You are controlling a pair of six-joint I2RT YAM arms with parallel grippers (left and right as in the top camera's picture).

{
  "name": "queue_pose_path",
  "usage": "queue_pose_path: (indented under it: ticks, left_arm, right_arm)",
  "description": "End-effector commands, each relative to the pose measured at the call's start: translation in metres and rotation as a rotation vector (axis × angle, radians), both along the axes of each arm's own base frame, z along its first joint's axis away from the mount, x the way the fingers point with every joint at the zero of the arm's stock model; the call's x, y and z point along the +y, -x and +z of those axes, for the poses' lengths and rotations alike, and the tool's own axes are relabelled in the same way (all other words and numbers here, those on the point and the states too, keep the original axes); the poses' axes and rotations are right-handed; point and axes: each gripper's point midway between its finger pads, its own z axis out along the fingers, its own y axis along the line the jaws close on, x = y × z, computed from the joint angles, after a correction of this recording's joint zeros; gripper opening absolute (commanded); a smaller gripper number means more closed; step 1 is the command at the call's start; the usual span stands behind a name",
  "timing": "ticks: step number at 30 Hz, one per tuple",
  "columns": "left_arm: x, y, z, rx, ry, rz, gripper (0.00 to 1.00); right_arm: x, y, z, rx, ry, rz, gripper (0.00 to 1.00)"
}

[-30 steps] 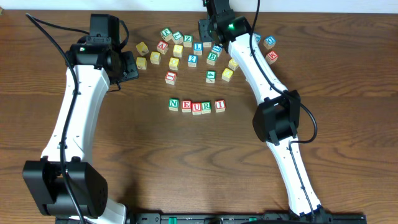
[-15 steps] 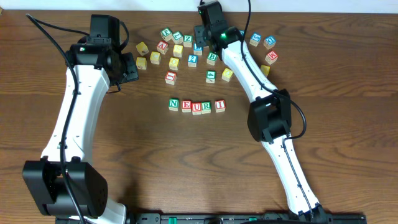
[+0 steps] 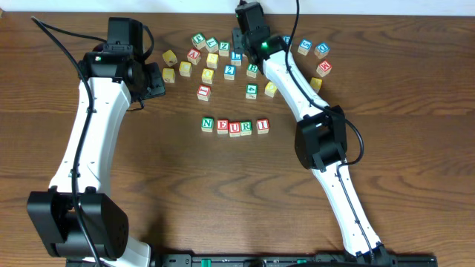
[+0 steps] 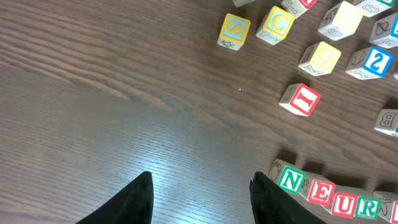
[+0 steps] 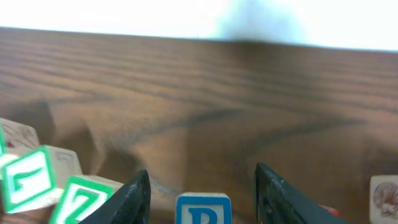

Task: Spell out NEURIPS
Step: 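Close the right gripper on the blue P block and lift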

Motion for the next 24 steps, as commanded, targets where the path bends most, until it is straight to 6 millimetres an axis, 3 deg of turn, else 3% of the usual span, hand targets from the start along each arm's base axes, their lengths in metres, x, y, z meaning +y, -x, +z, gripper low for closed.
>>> queue_pose_path:
  ticks: [1, 11, 24]
  left_arm:
    - [0.002, 0.000, -0.003, 0.013, -0.012, -0.010, 0.50]
    - [0.002, 0.000, -0.003, 0.013, -0.012, -0.010, 0.50]
    - [0.002, 0.000, -0.003, 0.015, -0.012, -0.010, 0.50]
  right_arm:
    - [-0.004, 0.002, -0.017, 0.020, 0.001, -0.043, 0.47]
    - [-0.005, 0.007, -0.037, 0.045, 0.014, -0.043, 0.43]
    - [-0.005, 0.003, -0.034, 0.028, 0.006, -0.044, 0.31]
